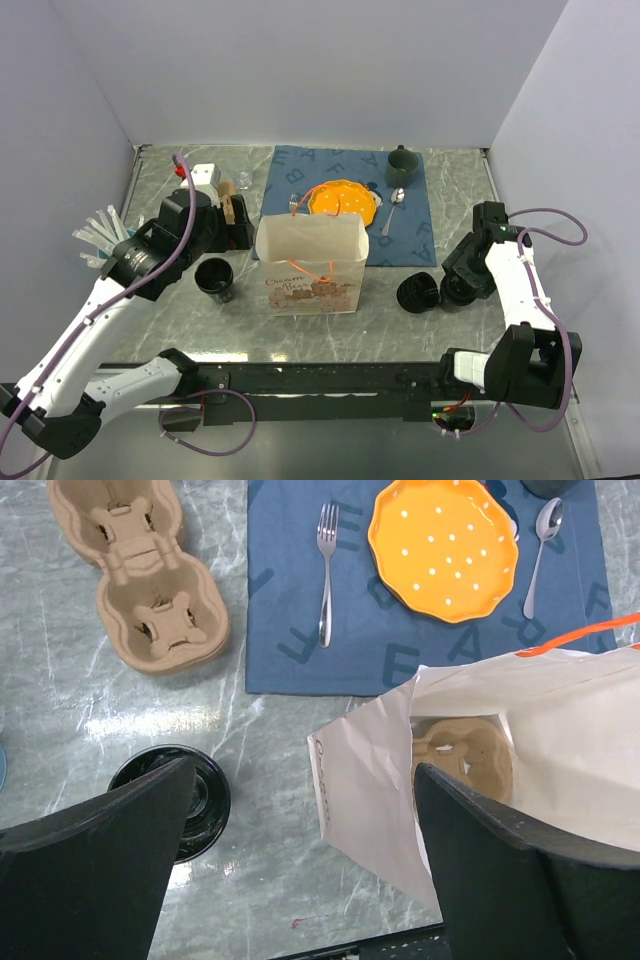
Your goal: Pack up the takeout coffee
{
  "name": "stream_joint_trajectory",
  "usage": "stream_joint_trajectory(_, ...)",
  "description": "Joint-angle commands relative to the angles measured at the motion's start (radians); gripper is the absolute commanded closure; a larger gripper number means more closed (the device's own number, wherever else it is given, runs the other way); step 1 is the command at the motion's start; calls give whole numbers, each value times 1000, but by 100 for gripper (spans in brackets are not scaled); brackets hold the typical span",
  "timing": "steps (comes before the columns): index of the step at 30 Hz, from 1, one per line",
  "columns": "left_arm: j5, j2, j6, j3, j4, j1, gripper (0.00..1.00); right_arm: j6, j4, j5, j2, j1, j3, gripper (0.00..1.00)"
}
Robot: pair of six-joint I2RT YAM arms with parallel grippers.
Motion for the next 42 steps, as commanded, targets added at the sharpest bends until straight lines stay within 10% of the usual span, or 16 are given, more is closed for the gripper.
stream_joint_trajectory(1,-20,-30,6,4,38,2,3,-13,14,35,-14,-7,-33,21)
stream_joint_trajectory(15,3,-12,3,28,-4,2,0,-40,-5,47,-27,-10,-6,31)
stream_joint_trajectory(33,147,107,-6,60,51,2,43,-191,-117,59,-100,16,228,44)
stream_joint_trajectory(42,175,137,6,87,35,2,70,-217,-183,70,-108,335,511,45)
